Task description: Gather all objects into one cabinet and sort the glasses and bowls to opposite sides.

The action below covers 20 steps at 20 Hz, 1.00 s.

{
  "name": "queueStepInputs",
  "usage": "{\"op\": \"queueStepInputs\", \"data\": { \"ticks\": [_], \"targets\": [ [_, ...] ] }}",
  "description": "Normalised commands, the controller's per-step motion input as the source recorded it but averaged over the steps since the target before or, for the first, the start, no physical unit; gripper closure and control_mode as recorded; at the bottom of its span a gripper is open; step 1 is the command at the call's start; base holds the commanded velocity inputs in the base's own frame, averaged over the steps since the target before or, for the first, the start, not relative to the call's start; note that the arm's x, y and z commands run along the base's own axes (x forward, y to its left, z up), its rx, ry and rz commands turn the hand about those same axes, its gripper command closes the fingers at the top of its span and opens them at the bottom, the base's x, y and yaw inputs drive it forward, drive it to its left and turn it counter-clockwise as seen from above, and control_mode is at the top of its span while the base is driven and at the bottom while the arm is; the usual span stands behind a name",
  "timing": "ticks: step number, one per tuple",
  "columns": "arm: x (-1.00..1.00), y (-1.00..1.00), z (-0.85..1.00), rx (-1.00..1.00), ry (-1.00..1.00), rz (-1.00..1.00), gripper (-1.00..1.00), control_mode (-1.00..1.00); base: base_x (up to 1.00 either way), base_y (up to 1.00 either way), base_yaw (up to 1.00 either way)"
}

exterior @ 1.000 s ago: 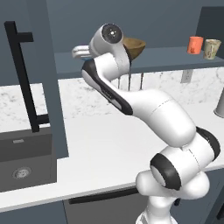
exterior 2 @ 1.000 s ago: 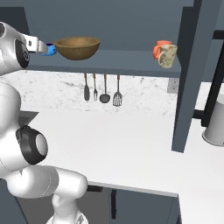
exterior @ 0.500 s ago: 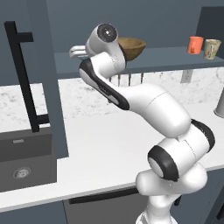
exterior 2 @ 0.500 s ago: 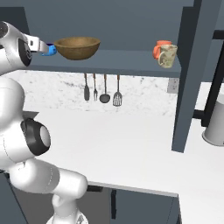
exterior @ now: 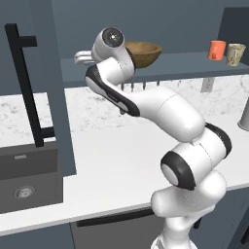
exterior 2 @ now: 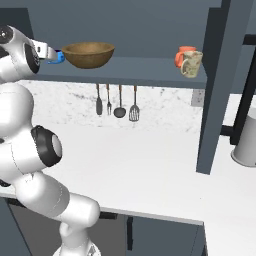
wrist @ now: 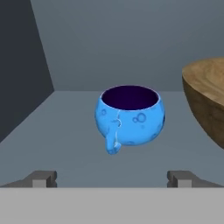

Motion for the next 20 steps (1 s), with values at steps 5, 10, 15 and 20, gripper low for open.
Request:
{"op": "queueStepInputs", "data": {
  "ticks": [5, 10, 15, 20],
  "targets": [
    [0.14, 0.0, -0.08, 0.0, 0.0, -0.01, -1.0, -1.0, 0.0, 0.0, 0.0],
    [0.05, 0.0, -0.04, 0.0, 0.0, 0.0, -1.0, -1.0, 0.0, 0.0, 0.0],
    [0.05, 0.0, -0.01, 0.0, 0.0, 0.0, -1.0, -1.0, 0.0, 0.0, 0.0],
    [0.07, 0.0, 0.0, 0.01, 0.0, 0.0, -1.0, -1.0, 0.0, 0.0, 0.0]
  ]
}}
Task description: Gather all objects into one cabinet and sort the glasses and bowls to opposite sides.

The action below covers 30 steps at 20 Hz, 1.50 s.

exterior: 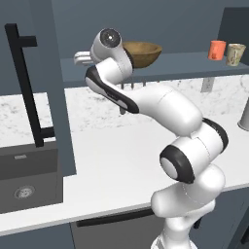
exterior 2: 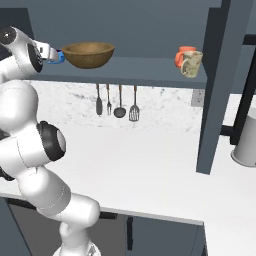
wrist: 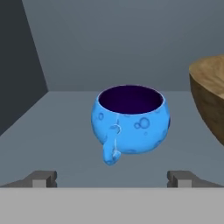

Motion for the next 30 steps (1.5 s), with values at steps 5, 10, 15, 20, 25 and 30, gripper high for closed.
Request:
{"op": "queueStepInputs", "data": {
  "ticks": [5, 10, 15, 20, 25, 30],
  "targets": [
    [0.11, 0.0, 0.0, 0.01, 0.0, 0.0, -1.0, -1.0, 0.0, 0.0, 0.0],
    [0.17, 0.0, 0.0, 0.0, 0.0, -0.01, -1.0, -1.0, 0.0, 0.0, 0.0],
    [0.24, 0.0, 0.0, 0.01, 0.0, -0.01, -1.0, -1.0, 0.0, 0.0, 0.0],
    [0.05, 0.0, -0.01, 0.01, 0.0, 0.0, -1.0, -1.0, 0.0, 0.0, 0.0],
    [0.0, 0.0, -0.05, 0.0, 0.0, 0.0, -1.0, -1.0, 0.0, 0.0, 0.0],
    [0.06, 0.0, -0.11, 0.0, 0.0, 0.0, -1.0, -1.0, 0.0, 0.0, 0.0]
  ]
}}
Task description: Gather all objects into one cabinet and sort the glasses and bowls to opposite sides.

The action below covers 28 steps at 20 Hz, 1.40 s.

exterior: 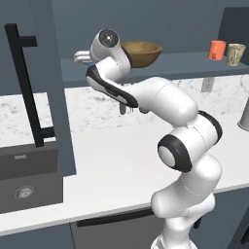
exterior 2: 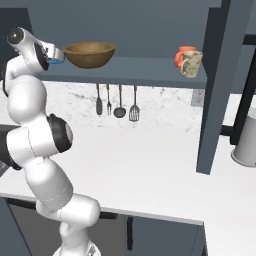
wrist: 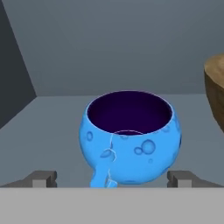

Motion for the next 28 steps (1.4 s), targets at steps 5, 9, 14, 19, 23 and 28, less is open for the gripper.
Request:
{"op": "queueStepInputs", "data": {
  "ticks": [5, 9, 14, 19, 23, 28],
  "targets": [
    [0.06, 0.0, -0.15, 0.0, 0.0, 0.0, -1.0, -1.0, 0.0, 0.0, 0.0],
    [0.04, 0.0, -0.08, 0.0, 0.0, 0.0, -1.0, -1.0, 0.0, 0.0, 0.0],
    [0.01, 0.0, -0.02, 0.0, 0.0, 0.0, 1.0, -1.0, 0.0, 0.0, 0.0],
    [0.0, 0.0, 0.0, 0.0, 0.0, 0.0, 1.0, -1.0, 0.0, 0.0, 0.0],
    [0.0, 0.0, 0.0, 0.0, 0.0, 0.0, 1.0, -1.0, 0.0, 0.0, 0.0],
    [0.0, 0.0, 0.0, 0.0, 0.0, 0.0, 1.0, -1.0, 0.0, 0.0, 0.0]
  ]
}}
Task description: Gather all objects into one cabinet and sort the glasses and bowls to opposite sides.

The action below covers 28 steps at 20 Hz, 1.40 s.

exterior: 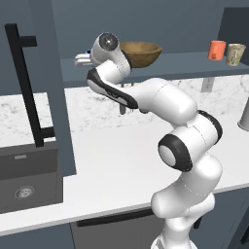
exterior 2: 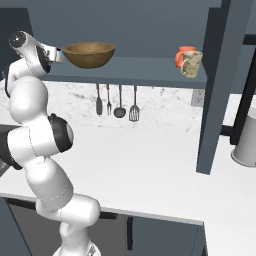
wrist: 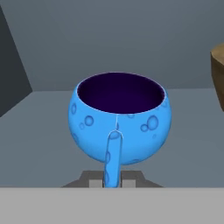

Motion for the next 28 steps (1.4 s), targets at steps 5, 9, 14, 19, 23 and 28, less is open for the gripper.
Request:
{"op": "queueStepInputs", "data": {
  "ticks": [5, 9, 14, 19, 23, 28],
  "targets": [
    [0.0, -0.01, 0.0, 0.0, 0.0, 0.0, 1.0, -1.0, 0.0, 0.0, 0.0],
    [-0.18, 0.0, 0.0, 0.0, 0.0, 0.0, 1.0, -1.0, 0.0, 0.0, 0.0],
    [-0.32, 0.0, 0.0, 0.0, 0.0, 0.0, 1.0, -1.0, 0.0, 0.0, 0.0],
    [-0.29, 0.0, 0.0, 0.0, 0.0, 0.0, 1.0, -1.0, 0.0, 0.0, 0.0],
    [-0.21, 0.0, 0.0, 0.0, 0.0, 0.0, 1.0, -1.0, 0.0, 0.0, 0.0],
    [-0.16, 0.0, 0.0, 0.0, 0.0, 0.0, 1.0, -1.0, 0.0, 0.0, 0.0]
  ]
}}
